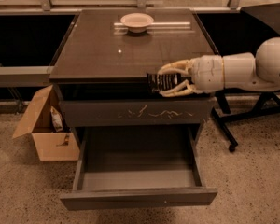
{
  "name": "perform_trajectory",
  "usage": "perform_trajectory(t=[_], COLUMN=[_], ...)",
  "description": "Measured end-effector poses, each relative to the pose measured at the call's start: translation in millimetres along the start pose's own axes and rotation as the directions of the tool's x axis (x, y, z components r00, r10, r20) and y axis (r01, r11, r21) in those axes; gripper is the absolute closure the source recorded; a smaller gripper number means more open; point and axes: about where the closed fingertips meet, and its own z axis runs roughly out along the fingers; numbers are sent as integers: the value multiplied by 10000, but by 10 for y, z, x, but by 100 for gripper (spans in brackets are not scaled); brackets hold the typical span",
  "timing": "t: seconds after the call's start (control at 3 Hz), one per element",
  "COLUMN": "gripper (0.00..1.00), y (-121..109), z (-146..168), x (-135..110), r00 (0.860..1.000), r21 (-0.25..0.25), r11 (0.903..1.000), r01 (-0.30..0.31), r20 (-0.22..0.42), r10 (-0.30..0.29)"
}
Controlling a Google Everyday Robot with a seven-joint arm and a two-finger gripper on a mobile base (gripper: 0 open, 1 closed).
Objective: Pick rxbar chocolate from middle drawer and place on counter
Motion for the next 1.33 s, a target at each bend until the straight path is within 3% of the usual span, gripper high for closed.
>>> perform_trajectory(t=[0.33, 0.67, 1.0, 1.33], gripper=[100, 100, 100, 100], y=[-194, -196, -421, -815], z=[-128, -128, -154, -164], x=[-28, -28, 36, 208], r00=[9998, 9998, 9996, 10000], r21=[340, 342, 686, 1046], r11=[9992, 9992, 9973, 9945], r01=[205, 205, 257, 62], r20=[-55, -55, -96, 22], r10=[-203, -204, -251, -65])
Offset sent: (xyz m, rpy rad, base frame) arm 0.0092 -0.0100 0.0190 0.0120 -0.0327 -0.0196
